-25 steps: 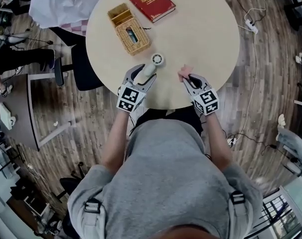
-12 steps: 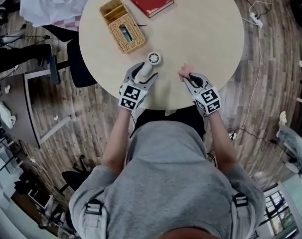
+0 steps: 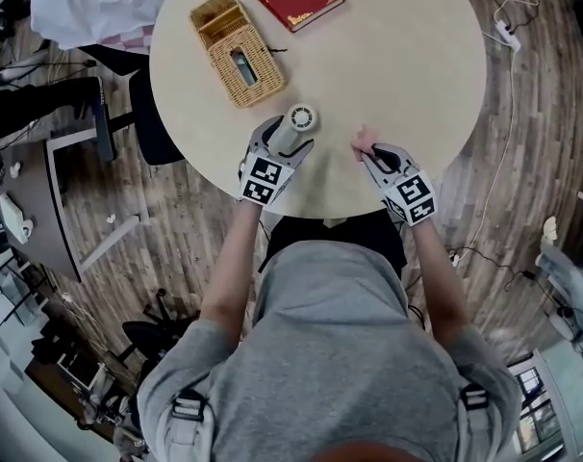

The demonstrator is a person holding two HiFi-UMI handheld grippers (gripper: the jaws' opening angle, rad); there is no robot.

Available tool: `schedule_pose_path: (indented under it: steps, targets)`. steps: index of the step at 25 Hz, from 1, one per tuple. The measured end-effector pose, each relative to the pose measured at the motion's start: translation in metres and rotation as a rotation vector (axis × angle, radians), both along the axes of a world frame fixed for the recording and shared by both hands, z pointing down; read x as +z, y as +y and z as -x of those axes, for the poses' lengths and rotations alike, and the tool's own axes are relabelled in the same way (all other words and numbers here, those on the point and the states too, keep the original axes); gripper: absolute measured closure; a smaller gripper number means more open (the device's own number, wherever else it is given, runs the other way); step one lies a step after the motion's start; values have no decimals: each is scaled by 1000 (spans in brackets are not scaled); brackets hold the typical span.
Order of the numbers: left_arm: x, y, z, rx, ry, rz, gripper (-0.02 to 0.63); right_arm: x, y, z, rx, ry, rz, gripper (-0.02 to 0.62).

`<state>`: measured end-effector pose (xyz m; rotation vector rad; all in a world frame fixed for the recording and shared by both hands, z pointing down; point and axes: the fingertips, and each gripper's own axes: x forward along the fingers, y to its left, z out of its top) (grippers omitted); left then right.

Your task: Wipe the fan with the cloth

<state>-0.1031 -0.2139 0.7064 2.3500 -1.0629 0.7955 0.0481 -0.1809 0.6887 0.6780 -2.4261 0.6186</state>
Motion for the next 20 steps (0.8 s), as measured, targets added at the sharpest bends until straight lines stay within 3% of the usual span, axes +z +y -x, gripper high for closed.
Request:
schedule_pose_path:
  steps: [12,20]
  targets:
    - [41,-24,-4,9,-80,49,242,14,-5,7,-58,14,43,548]
    - [63,-33,-9,18,-102,66,239,13,-14,10,-79,23,20,548]
